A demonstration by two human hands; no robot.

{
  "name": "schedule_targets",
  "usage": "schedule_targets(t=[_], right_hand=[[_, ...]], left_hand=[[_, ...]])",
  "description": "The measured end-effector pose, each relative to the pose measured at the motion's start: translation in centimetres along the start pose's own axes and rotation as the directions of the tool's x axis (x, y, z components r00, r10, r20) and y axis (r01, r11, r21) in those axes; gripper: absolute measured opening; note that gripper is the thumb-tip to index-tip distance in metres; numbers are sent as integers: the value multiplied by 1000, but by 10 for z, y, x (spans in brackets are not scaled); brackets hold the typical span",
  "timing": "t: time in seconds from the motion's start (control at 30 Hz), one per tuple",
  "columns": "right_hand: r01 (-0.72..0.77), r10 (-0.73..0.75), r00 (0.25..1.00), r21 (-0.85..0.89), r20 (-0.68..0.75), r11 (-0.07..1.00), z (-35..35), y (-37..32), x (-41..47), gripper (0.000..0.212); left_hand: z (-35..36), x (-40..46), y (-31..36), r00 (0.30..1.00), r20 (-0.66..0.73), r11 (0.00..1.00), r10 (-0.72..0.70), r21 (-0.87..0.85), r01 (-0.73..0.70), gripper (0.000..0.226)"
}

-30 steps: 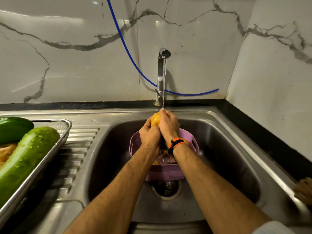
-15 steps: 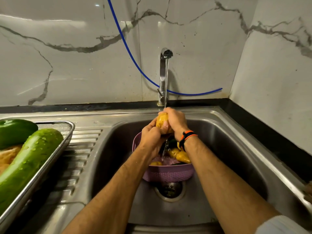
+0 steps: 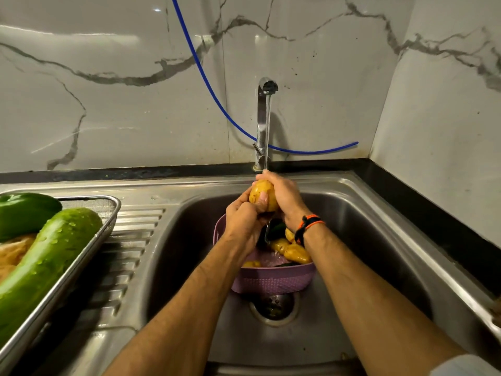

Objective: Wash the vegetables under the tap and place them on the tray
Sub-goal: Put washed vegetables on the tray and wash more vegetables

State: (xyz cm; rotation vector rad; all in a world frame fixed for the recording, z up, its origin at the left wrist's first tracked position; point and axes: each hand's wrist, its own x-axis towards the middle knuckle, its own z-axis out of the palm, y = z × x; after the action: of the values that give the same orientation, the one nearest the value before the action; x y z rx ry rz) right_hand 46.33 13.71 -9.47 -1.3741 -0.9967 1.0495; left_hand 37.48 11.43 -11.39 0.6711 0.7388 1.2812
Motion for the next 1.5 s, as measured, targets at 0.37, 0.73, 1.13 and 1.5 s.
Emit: schedule_targets(t=[0.37,0.73,1.13,1.5], right_hand=[[-116,110,989,65,95,991,-14,1,9,36],[-66,69,997,-72,46,995,-20,9,1,35],[3,-11,999,-149,-52,989,-23,9,0,29],[148,-159,984,-140,-75,979,4,14,-5,32]], left_hand=[[-1,-3,1,996,86,983,25,178,-40,44],[-15,13,-8,965,-73,752,251,642,-147,88],[-16,14,-8,975,57,704,216,683,-196,81],[-13,14,-12,980,40,861,197,471,-192,53]])
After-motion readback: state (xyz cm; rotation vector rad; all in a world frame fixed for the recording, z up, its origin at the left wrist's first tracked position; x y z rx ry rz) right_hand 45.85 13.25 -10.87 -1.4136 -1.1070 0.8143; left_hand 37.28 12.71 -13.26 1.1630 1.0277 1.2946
